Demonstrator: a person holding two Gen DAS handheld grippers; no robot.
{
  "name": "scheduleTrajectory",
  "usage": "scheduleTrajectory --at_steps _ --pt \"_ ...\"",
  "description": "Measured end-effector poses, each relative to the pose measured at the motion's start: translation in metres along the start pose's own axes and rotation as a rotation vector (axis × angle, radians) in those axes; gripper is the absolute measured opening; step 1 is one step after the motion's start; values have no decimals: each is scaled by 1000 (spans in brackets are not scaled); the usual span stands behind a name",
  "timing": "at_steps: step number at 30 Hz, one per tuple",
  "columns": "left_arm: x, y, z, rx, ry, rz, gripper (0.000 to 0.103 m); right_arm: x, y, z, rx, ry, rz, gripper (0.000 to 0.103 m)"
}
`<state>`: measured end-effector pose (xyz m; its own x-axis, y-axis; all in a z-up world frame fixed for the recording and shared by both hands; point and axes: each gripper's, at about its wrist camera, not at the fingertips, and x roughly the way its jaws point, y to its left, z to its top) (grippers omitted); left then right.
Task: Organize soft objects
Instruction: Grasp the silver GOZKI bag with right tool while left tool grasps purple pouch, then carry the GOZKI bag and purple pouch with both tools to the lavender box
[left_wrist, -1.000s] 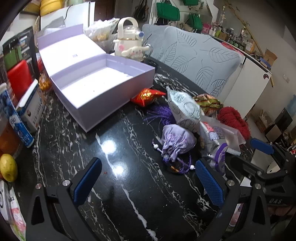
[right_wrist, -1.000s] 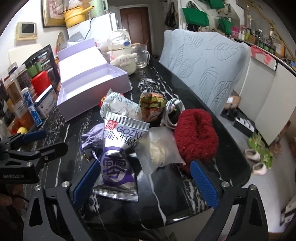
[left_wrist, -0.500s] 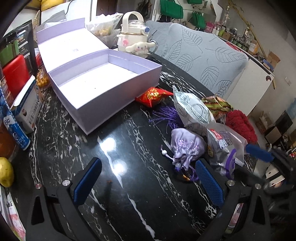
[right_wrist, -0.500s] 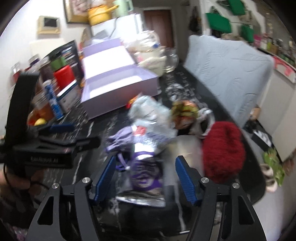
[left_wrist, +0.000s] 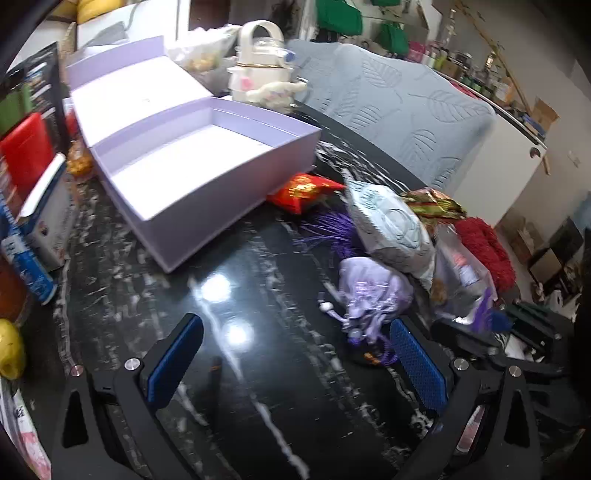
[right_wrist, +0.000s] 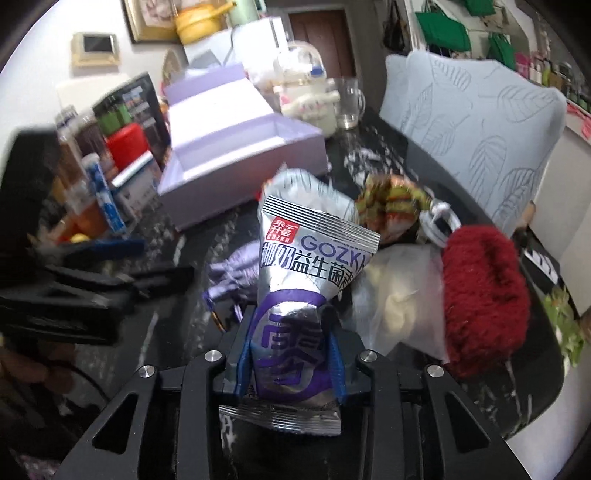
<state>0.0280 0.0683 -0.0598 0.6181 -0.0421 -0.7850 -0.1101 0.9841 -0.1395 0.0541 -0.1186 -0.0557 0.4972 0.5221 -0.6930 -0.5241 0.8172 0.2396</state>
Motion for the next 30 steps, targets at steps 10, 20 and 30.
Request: scheduleTrajectory --at_steps 10,20,30 --pt "28 -40 10 92 39 -94 103 -28 -19 6 27 -91 3 34" --pt "65 -58 19 109 96 -87 69 -27 -34 5 41 -78 9 34" --pt "41 -54 19 124 43 -133 49 -23 -29 13 21 -89 28 34"
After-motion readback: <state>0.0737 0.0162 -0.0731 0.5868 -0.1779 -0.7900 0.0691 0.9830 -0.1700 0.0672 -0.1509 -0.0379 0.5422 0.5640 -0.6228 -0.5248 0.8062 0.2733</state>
